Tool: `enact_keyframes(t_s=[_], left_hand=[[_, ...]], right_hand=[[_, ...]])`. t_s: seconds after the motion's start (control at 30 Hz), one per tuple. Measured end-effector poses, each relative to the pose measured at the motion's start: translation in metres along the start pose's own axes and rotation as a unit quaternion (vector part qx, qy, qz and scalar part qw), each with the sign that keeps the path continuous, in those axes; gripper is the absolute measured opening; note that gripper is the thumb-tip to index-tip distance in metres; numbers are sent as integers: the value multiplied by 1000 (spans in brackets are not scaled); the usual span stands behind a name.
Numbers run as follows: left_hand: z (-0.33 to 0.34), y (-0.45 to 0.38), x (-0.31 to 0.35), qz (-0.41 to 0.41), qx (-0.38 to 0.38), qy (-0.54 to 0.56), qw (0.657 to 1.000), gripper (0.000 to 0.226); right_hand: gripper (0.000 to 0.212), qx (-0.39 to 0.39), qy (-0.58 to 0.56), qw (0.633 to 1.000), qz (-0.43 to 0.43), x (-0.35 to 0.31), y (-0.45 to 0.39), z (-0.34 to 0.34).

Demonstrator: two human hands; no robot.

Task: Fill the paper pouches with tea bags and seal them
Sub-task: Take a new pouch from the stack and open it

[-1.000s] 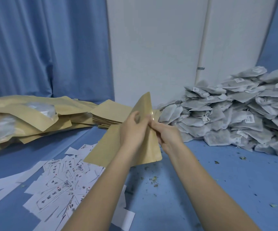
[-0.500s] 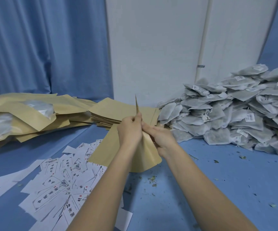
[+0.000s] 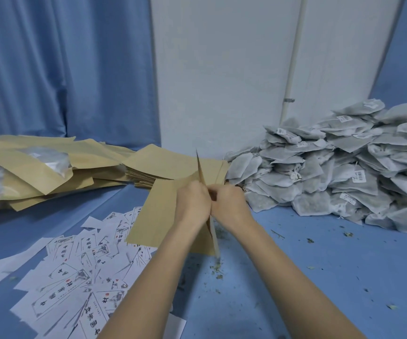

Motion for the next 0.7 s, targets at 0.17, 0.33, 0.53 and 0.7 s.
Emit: enact_keyframes(t_s=[0.17,0.33,0.53,0.7], left_hand=[[5,0,6,36,-23,-38,998,24],[3,-3,9,90,-4,-59,994,35],[2,-4,10,117,-9,-57,991,31],[14,3,34,161,-46,-150,974,22]], right_hand=[[41,8,39,999,-25,1,-4,-5],[38,41,-39,998,32,18,-3,-12],[19,35,-100,993,60,30,-2,-19],[30,80,42,993,-77,9,1,-29]])
Point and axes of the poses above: each hand's wrist, its own y-axis away from the middle knuckle, its own z-axis out of the palm, x = y × z, the point moved 8 cm from there along -y, towards the middle knuckle, and after that the axes turned 10 degrees about x, right-handed, at the moved point
